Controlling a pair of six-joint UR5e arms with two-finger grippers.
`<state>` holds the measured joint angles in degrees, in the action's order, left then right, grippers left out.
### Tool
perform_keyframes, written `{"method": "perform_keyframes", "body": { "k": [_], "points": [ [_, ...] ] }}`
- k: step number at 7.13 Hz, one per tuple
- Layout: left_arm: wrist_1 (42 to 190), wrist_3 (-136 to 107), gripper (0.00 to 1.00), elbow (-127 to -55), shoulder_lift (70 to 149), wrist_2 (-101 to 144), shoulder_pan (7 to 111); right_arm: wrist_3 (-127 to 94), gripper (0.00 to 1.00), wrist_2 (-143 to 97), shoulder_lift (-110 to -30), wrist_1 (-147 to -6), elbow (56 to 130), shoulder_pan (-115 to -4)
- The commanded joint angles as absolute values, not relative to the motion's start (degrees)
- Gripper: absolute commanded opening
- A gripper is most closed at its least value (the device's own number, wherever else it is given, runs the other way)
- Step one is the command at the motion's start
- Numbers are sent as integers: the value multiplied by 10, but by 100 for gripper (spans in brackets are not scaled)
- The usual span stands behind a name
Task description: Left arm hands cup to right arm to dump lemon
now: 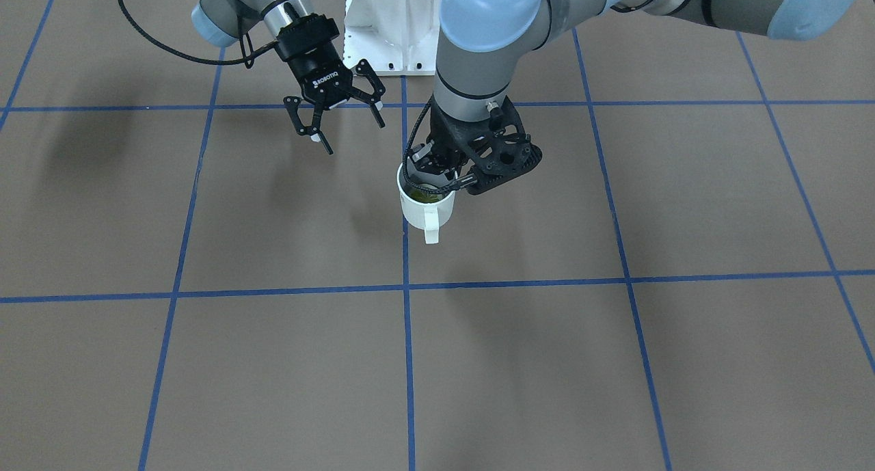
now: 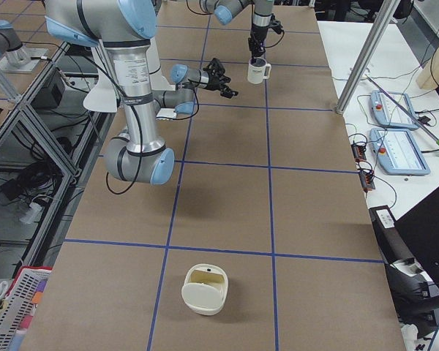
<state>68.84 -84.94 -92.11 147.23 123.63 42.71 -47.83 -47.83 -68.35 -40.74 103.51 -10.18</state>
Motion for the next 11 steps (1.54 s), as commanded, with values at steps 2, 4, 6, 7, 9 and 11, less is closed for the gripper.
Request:
{"method": "perform_keyframes", "body": {
  "k": [2,4,6,7,9,11],
  "points": [
    [687,-867,0,-920,1485,1258,416,-485,100,-439,-656,-404,1013,-92],
    [688,-879,0,-919,1486,1258,404,-485,100,-418,-651,-404,1012,-91],
    [689,-879,0,-914,1487,1258,400,-485,100,-417,-651,-404,1012,-92],
    [689,-879,0,-913,1490,1259,398,-485,100,-417,-651,-404,1012,-91],
    [689,-879,0,-914,1491,1259,389,-486,100,-413,-651,-404,1012,-91],
    [688,-879,0,-918,1491,1262,385,-485,100,-411,-651,-404,1012,-92]
  ]
}}
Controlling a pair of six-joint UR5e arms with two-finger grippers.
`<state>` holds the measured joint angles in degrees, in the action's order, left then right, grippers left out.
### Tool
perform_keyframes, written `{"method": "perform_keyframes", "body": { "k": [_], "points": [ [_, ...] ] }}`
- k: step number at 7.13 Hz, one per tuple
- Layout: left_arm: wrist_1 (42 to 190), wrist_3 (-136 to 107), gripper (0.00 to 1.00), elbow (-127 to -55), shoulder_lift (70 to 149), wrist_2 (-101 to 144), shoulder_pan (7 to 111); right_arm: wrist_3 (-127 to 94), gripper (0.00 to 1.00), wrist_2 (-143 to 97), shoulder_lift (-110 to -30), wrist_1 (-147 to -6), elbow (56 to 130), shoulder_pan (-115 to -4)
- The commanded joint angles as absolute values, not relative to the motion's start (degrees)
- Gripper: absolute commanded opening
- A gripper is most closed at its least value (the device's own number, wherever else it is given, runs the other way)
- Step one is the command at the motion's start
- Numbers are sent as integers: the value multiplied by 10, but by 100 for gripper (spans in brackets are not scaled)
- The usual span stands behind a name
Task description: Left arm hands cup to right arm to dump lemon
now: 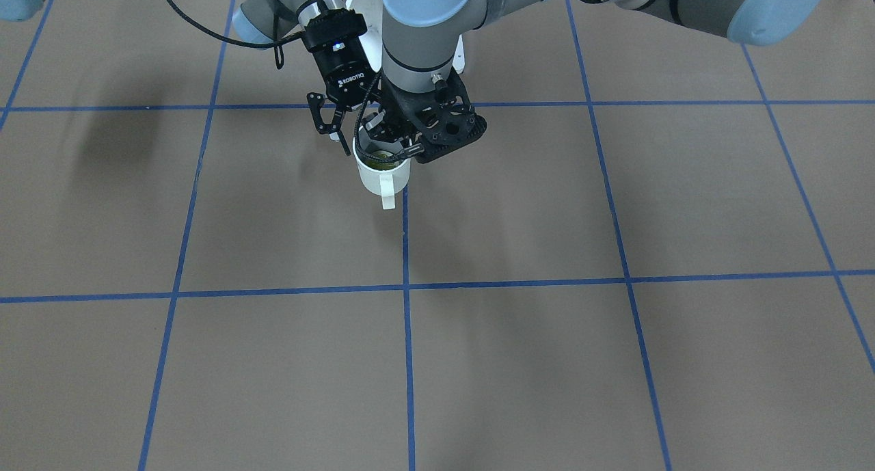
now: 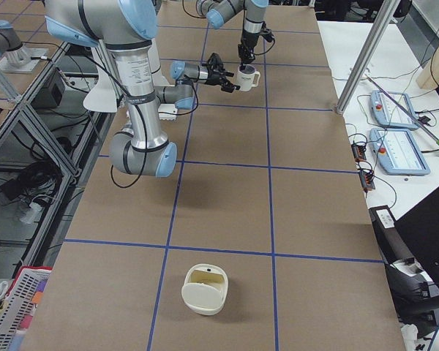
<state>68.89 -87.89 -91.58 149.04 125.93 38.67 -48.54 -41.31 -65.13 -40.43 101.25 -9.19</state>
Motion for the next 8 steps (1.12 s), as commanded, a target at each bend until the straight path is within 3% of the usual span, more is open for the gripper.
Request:
{"method": "perform_keyframes", "body": {
  "k": [1,8],
  "points": [
    [688,-879,0,-919,1490,1262,384,-485,100,-411,-651,-404,1012,-92],
    [685,-879,0,-925,1490,1282,374,-486,100,-400,-651,-403,1011,-92]
  ]
}}
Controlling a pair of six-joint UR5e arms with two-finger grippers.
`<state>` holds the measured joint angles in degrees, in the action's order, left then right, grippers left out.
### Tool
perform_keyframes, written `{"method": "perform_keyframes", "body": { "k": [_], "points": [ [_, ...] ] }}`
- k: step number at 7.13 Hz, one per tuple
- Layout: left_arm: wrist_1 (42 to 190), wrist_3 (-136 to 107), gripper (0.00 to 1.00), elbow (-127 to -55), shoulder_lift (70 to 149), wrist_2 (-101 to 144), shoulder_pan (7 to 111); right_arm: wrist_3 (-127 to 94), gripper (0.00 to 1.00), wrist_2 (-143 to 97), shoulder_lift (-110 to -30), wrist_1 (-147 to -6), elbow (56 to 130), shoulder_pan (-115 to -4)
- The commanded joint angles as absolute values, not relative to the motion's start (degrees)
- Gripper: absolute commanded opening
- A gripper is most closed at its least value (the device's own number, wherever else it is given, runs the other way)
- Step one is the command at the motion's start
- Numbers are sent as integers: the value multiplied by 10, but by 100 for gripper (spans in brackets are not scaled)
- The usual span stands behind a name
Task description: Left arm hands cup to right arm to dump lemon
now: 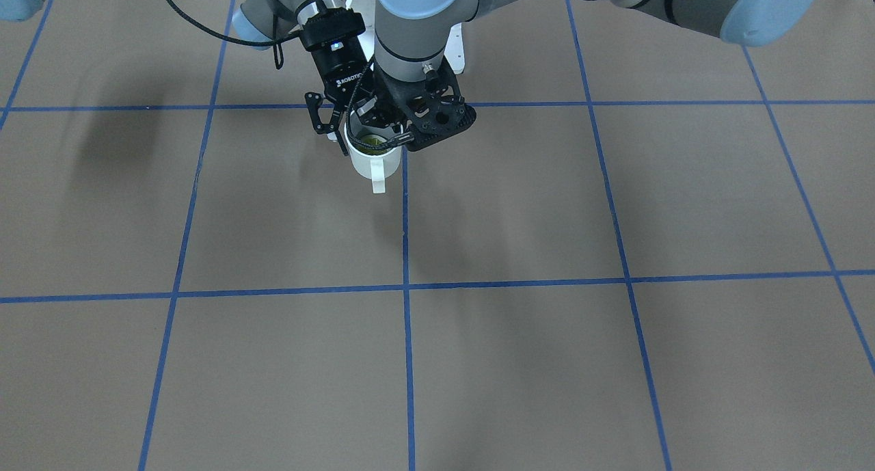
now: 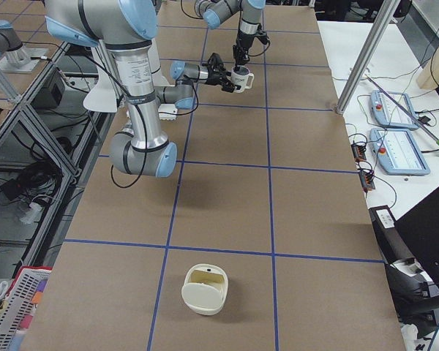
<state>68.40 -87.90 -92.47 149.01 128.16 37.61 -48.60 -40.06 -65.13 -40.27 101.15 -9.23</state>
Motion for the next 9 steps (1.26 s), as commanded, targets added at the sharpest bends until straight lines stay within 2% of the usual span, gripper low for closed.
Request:
{"method": "perform_keyframes", "body": {
  "k": [1,6,7,8,9],
  "points": [
    [686,-879,0,-926,1490,1282,369,-485,100,-400,-651,-403,1011,-92],
    [684,-880,0,-938,1490,1284,365,-485,100,-397,-652,-403,1010,-92],
    [685,-880,0,-937,1490,1290,365,-484,92,-397,-652,-403,1009,-92],
    [686,-879,0,-938,1489,1290,365,-482,67,-399,-652,-403,1009,-92],
    [687,-879,0,-938,1490,1291,366,-478,30,-400,-655,-403,1009,-92]
  ]
}}
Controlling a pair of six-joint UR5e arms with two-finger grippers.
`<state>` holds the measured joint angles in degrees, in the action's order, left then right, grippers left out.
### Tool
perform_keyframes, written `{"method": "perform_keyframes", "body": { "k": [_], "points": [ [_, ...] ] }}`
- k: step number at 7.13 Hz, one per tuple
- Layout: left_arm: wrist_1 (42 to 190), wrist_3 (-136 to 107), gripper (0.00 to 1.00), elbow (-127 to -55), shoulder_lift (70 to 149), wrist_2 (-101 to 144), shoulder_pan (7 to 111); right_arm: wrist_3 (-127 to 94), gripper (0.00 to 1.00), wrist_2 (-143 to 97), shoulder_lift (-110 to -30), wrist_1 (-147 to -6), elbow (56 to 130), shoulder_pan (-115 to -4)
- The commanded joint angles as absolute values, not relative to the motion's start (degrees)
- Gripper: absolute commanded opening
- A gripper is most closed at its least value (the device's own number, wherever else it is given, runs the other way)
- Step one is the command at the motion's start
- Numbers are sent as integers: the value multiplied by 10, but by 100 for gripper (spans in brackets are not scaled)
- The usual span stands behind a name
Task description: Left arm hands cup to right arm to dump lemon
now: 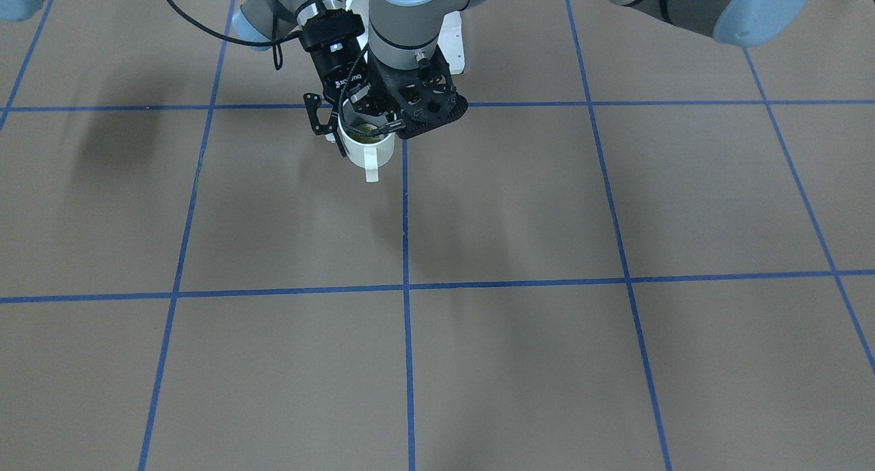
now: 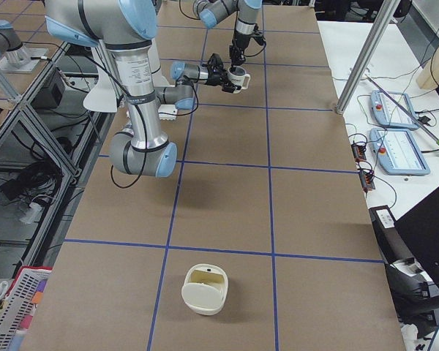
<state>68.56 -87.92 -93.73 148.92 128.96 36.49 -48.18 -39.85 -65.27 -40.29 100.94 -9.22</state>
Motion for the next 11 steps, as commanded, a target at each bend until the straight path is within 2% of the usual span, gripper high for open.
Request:
{"method": "perform_keyframes", "body": {
  "k": [1,2,5,6,7,8,11],
  "points": [
    [687,-879,44,-941,1489,1291,366,-478,14,-402,-656,-403,1009,-92],
    [685,-880,99,-961,1488,1287,366,-477,11,-402,-657,-403,1009,-92],
    [685,-901,100,-1002,1486,1288,409,-478,12,-399,-660,-402,1009,-98],
    [685,-901,100,-1015,1484,1287,417,-489,13,-393,-684,-400,1017,-105],
    [685,-901,100,-1016,1483,1286,417,-511,12,-369,-734,-389,1035,-116],
    [684,-902,100,-1017,1476,1288,415,-534,0,-370,-798,-342,1036,-142],
    [686,-905,100,-1020,1463,1286,411,-586,0,-378,-969,-125,1028,-179]
  ]
}}
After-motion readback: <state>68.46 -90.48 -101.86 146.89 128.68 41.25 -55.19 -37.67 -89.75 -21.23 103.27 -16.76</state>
